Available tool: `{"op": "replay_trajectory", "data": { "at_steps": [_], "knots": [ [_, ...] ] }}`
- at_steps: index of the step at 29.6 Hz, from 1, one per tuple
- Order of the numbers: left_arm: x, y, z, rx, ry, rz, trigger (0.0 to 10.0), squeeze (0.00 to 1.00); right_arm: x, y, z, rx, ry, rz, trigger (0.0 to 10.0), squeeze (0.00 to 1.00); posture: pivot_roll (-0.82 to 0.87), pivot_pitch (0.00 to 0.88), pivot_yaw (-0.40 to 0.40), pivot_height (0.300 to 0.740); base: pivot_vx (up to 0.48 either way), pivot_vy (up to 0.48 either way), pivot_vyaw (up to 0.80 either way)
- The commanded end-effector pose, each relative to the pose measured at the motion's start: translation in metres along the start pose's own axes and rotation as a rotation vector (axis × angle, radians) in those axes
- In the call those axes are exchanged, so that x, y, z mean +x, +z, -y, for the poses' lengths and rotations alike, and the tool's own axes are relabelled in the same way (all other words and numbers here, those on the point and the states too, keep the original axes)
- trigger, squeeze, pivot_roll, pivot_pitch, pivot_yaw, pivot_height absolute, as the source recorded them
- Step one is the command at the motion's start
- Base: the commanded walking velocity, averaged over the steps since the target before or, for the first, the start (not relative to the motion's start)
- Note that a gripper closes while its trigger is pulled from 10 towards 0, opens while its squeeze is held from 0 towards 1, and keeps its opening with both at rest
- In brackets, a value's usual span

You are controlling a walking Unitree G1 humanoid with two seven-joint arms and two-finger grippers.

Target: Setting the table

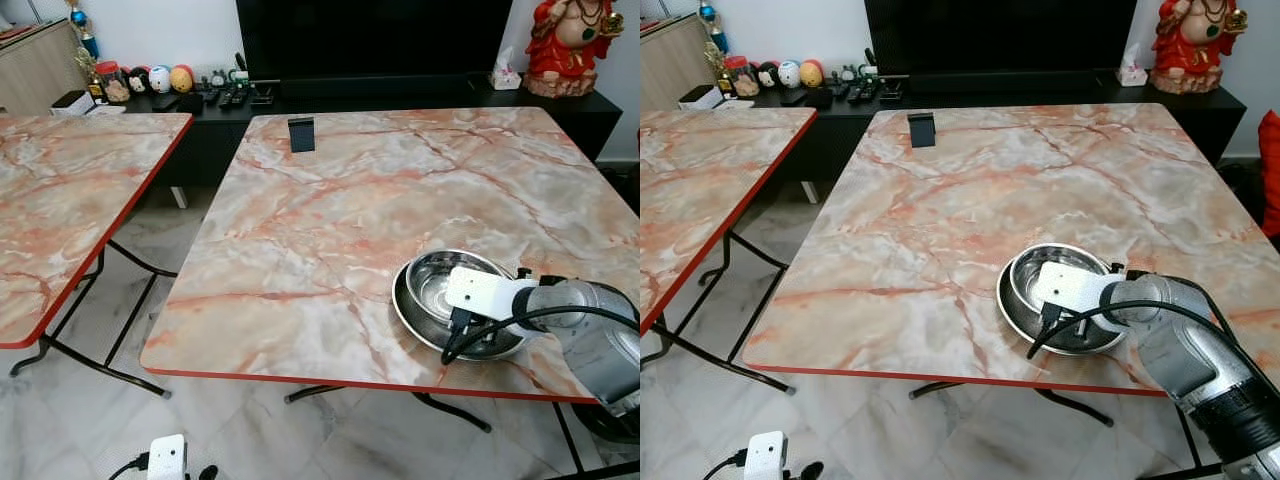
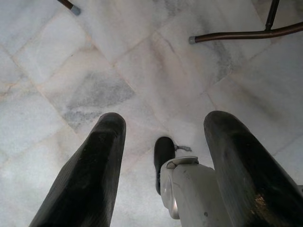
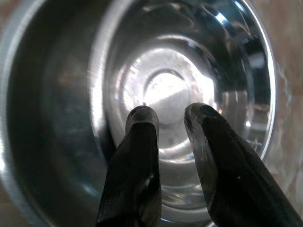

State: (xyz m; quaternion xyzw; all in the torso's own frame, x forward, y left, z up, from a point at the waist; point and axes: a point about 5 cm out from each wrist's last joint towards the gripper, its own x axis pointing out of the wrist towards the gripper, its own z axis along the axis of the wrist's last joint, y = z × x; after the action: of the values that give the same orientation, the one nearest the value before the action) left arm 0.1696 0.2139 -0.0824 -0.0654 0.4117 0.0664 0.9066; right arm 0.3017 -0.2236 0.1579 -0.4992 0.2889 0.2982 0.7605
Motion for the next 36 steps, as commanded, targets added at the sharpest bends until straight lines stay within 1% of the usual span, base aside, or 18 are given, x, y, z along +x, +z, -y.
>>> {"op": "replay_trajectory", "data": {
  "at_steps": [1, 10, 19, 22, 24, 25, 26, 27, 28, 29, 30, 31, 32, 33, 34, 35, 36],
  "knots": [
    [-0.001, -0.004, -0.002, -0.003, 0.009, -0.018, 10.0, 0.00, -0.003, 0.002, -0.002, -0.010, 0.015, 0.012, 10.0, 0.00, -0.13, 0.000, 0.068, 0.740, 0.000, 0.000, 0.00],
    [-0.001, -0.004, -0.002, -0.004, 0.007, -0.019, 10.0, 0.00, -0.005, 0.003, -0.007, -0.034, 0.062, 0.015, 10.0, 0.00, -0.13, 0.000, 0.068, 0.740, 0.000, 0.000, 0.00],
    [-0.001, -0.004, -0.003, -0.003, 0.009, -0.018, 10.0, 0.00, -0.006, 0.002, -0.002, -0.034, 0.031, 0.008, 10.0, 0.00, -0.13, 0.000, 0.069, 0.740, 0.000, 0.000, 0.00],
    [-0.001, -0.004, -0.002, -0.002, 0.009, -0.018, 10.0, 0.00, -0.005, 0.002, 0.002, -0.020, 0.000, 0.012, 10.0, 0.00, -0.13, 0.000, 0.068, 0.740, 0.000, 0.000, 0.00],
    [-0.001, -0.004, -0.002, -0.002, 0.009, -0.017, 10.0, 0.00, -0.002, 0.006, 0.016, 0.065, -0.123, 0.046, 10.0, 0.00, -0.13, 0.000, 0.067, 0.740, 0.000, 0.000, 0.00],
    [-0.001, -0.004, -0.002, -0.002, 0.009, -0.017, 10.0, 0.00, -0.002, 0.006, 0.016, 0.065, -0.123, 0.046, 10.0, 0.00, -0.13, 0.000, 0.067, 0.740, 0.000, 0.000, 0.00],
    [-0.001, -0.004, -0.002, -0.002, 0.009, -0.017, 10.0, 0.00, -0.001, 0.007, 0.024, 0.140, -0.203, 0.066, 10.0, 0.00, -0.13, 0.000, 0.068, 0.740, 0.000, 0.000, 0.00],
    [-0.001, -0.005, -0.002, -0.002, 0.010, -0.017, 10.0, 0.00, -0.001, 0.009, 0.028, 0.184, -0.237, 0.099, 10.0, 0.00, -0.13, 0.000, 0.068, 0.740, 0.000, 0.000, 0.00],
    [-0.001, -0.005, -0.002, -0.002, 0.010, -0.017, 10.0, 0.00, -0.001, 0.009, 0.028, 0.184, -0.237, 0.099, 10.0, 0.00, -0.13, 0.000, 0.068, 0.740, 0.000, 0.000, 0.00],
    [-0.001, -0.005, -0.002, -0.002, 0.010, -0.017, 10.0, 0.00, -0.001, 0.011, 0.028, 0.205, -0.239, 0.121, 10.0, 0.00, -0.13, 0.000, 0.068, 0.740, 0.000, 0.000, 0.00],
    [-0.002, -0.005, -0.002, -0.002, 0.009, -0.017, 10.0, 0.00, 0.000, 0.019, 0.025, 0.300, -0.231, 0.226, 10.0, 0.00, -0.13, 0.000, 0.068, 0.740, 0.000, 0.000, 0.00],
    [-0.002, -0.005, -0.002, -0.001, 0.009, -0.017, 10.0, 0.00, -0.001, 0.023, 0.025, 0.343, -0.241, 0.287, 10.0, 0.00, -0.13, 0.000, 0.068, 0.740, 0.000, 0.000, 0.00],
    [-0.002, -0.005, -0.003, 0.000, 0.010, -0.018, 10.0, 0.00, -0.001, 0.028, 0.026, 0.423, -0.277, 0.374, 10.0, 0.00, -0.13, 0.000, 0.068, 0.740, 0.000, 0.000, 0.00],
    [-0.002, -0.005, -0.003, 0.000, 0.010, -0.018, 10.0, 0.00, -0.001, 0.028, 0.026, 0.423, -0.277, 0.374, 10.0, 0.00, -0.13, 0.000, 0.068, 0.740, 0.000, 0.000, 0.00],
    [-0.002, -0.006, -0.003, 0.002, 0.010, -0.019, 10.0, 0.00, -0.001, 0.030, 0.028, 0.487, -0.335, 0.439, 10.0, 0.00, -0.13, 0.000, 0.068, 0.740, 0.000, 0.000, 0.00],
    [-0.002, -0.006, -0.004, 0.004, 0.010, -0.020, 10.0, 0.00, -0.003, 0.033, 0.030, 0.555, -0.412, 0.534, 10.0, 0.00, -0.13, 0.000, 0.068, 0.740, 0.000, 0.000, 0.00],
    [-0.002, -0.006, -0.004, 0.005, 0.010, -0.020, 10.0, 0.00, -0.003, 0.035, 0.028, 0.611, -0.445, 0.588, 10.0, 0.00, -0.13, 0.000, 0.068, 0.740, 0.000, 0.000, 0.00]
  ]
}}
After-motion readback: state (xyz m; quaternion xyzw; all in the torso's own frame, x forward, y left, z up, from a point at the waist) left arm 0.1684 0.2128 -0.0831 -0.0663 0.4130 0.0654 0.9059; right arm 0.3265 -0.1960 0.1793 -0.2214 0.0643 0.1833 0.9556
